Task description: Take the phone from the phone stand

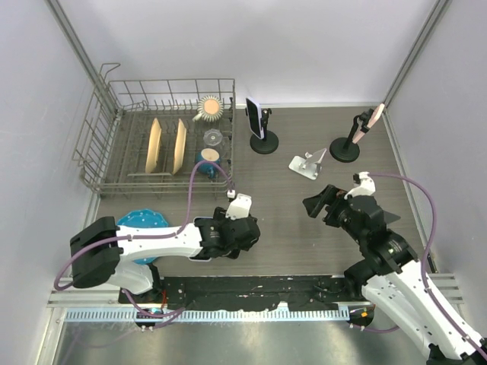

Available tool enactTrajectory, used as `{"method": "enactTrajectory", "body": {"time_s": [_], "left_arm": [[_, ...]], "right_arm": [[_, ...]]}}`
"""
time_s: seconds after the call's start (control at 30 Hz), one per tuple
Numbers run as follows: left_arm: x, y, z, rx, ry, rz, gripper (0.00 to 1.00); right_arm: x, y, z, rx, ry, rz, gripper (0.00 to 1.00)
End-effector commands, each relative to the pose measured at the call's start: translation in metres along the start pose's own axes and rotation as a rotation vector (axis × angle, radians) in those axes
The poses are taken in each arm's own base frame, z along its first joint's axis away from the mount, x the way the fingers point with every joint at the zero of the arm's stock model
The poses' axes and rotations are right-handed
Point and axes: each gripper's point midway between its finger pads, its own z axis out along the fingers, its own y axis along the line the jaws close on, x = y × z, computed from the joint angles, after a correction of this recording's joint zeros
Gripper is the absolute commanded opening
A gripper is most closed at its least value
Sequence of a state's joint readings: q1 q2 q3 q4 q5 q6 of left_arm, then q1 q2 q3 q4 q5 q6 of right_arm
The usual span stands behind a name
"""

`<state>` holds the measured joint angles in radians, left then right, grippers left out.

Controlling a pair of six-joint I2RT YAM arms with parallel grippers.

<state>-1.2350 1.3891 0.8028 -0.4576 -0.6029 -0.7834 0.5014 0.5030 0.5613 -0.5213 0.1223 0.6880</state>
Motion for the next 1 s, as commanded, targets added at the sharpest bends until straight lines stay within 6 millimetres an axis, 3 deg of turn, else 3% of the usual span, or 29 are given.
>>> {"method": "enactTrajectory", "body": {"time_s": [0.0, 0.33, 0.97], "left_arm": [[-0.022, 0.011, 0.003, -0.109, -0.028, -0.163, 0.00], [-0.004, 0.018, 0.022, -0.141, 0.051, -0.270, 0.00], [0.024, 0.020, 0.020, -0.158, 0.188, -0.197, 0.07]], "right_arm": [[-0.018, -0.012, -0.009, 0.063, -0.102, 0.034, 0.93], [-0.017, -0.021, -0.016, 0.093, -0.118, 0.040, 0.93], [-0.014, -0.021, -0.012, 0.087, -0.115, 0.061, 0.92]]}}
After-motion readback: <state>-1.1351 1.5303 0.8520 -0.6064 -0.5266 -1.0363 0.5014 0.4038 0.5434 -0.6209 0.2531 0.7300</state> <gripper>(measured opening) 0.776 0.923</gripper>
